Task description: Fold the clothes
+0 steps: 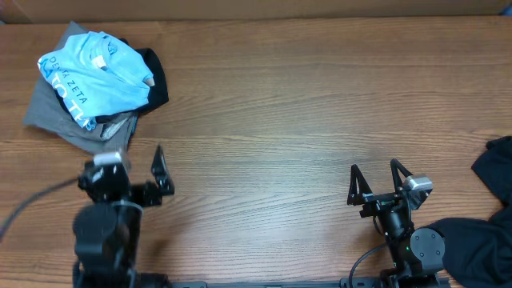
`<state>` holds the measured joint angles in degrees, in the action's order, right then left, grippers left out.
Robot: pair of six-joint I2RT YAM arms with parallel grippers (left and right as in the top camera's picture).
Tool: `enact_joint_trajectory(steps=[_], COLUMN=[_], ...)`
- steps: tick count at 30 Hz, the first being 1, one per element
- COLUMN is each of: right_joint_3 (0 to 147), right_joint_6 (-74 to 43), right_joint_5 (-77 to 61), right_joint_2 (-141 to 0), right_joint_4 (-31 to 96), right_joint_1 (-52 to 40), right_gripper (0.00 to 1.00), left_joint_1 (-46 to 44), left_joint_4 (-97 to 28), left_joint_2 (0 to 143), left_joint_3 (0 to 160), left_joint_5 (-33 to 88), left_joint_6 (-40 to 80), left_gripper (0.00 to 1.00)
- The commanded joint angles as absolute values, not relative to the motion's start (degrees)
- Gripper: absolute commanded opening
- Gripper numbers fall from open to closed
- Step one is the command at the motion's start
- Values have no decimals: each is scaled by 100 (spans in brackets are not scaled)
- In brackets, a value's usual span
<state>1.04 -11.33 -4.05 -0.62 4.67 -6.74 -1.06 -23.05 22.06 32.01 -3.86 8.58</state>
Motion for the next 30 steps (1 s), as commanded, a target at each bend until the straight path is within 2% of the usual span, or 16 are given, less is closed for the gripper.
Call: enact_joint_trajectory(steps=[1, 9, 16, 30], right_joint_3=[45, 45, 45, 45], right_joint_6=[-1107, -1107, -1107, -1107], right_joint_5=[-397, -397, -397, -397], right_joint_2=[-19, -19, -19, -19], right_joint_4=[438, 438, 438, 438], right_joint_1=[-642, -642, -642, -642], right_gripper=[100, 100, 100, 100], left_joint_1=[25, 36, 36, 36], left_joint_4=[-2053, -1426, -362, -377], left_joint_2=[1452, 27, 21, 25], left_joint_3=[2521, 1151, 16, 27], left_joint_5=[-45, 257, 714, 668], left_joint_6=[727, 773, 858, 878], left_gripper=[100, 100, 100, 100])
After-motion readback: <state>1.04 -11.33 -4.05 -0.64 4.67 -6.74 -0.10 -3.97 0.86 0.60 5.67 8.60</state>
